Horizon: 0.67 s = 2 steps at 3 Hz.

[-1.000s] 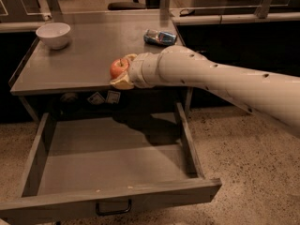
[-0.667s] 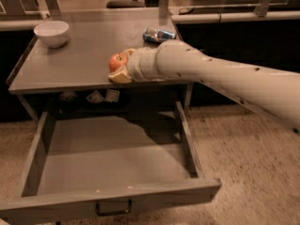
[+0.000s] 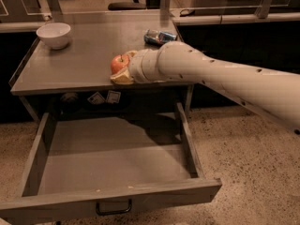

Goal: Pick apple from top drawer and place on counter

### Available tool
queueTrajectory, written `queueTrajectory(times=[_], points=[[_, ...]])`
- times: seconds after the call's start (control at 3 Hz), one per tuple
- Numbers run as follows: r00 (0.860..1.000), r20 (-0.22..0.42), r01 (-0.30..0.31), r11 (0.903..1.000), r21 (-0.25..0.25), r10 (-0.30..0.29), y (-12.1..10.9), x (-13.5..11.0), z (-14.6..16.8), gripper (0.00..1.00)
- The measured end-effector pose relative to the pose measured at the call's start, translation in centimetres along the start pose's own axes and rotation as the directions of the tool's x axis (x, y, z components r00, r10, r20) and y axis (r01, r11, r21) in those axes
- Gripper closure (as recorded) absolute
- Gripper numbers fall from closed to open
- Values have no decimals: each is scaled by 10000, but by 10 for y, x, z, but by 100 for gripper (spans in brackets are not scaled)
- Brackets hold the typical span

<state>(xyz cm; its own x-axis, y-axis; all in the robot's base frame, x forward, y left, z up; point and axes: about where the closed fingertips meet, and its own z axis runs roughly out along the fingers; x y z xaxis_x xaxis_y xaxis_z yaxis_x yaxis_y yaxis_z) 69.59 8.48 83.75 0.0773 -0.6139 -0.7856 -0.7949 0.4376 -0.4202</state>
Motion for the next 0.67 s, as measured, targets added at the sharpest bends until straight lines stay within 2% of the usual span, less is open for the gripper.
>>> queueTrajectory(times=[0.67], points=[[10000, 0, 0, 10000, -1, 0, 0, 0, 0, 34]])
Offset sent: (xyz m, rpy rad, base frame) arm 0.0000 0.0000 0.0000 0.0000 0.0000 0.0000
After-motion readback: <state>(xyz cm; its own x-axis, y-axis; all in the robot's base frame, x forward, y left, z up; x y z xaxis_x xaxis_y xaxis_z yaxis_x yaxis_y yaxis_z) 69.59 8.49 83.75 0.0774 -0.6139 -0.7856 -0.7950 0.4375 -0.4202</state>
